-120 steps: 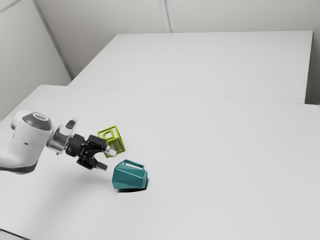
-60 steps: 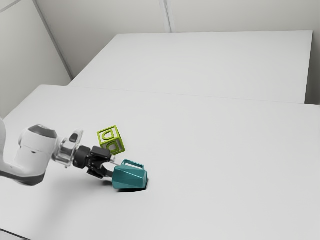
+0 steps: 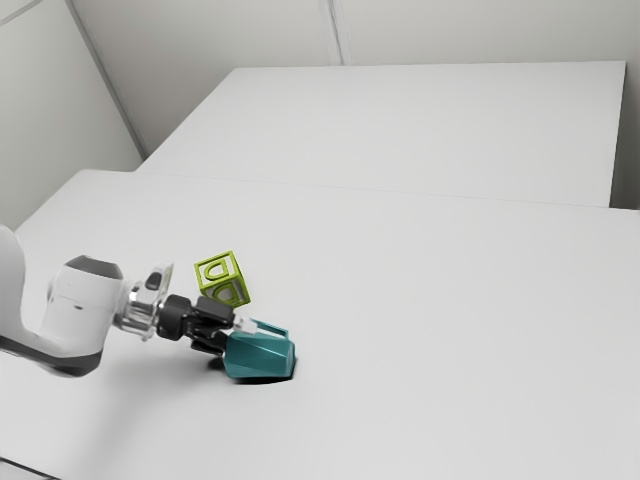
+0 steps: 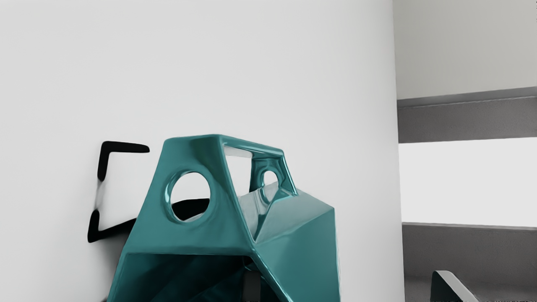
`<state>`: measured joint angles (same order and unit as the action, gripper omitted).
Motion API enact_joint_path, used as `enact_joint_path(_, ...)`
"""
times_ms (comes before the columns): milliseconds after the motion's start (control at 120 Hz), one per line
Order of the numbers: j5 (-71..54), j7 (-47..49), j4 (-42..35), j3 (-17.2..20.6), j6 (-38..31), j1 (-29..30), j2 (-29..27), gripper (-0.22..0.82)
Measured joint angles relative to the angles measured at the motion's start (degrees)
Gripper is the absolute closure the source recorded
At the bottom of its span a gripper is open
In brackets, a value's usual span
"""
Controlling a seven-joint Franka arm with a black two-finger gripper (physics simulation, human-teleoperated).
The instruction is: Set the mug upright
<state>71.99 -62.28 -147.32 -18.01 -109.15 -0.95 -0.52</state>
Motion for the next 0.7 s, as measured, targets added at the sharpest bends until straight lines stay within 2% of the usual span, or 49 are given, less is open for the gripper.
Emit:
enact_joint_path(117,0.37,-0.84,0.00,0.10,-0.08,-0.54,0.00,0.49)
enact_joint_path(258,0.54,-1.57,0.01,0.13,-0.11,-1.20,-0.08,0.66)
enact_joint_path(500,1.13,-2.01,0.29,1.41,-0.24,-0.70,-0.95,0.75)
enact_joint_path(617,1.12,-1.53,2.54,5.91,-2.01,1.61,-2.65,0.76)
enact_joint_path(700,-0.59,-0.70,6.48,10.17,-4.23,0.74,-3.23,0.77)
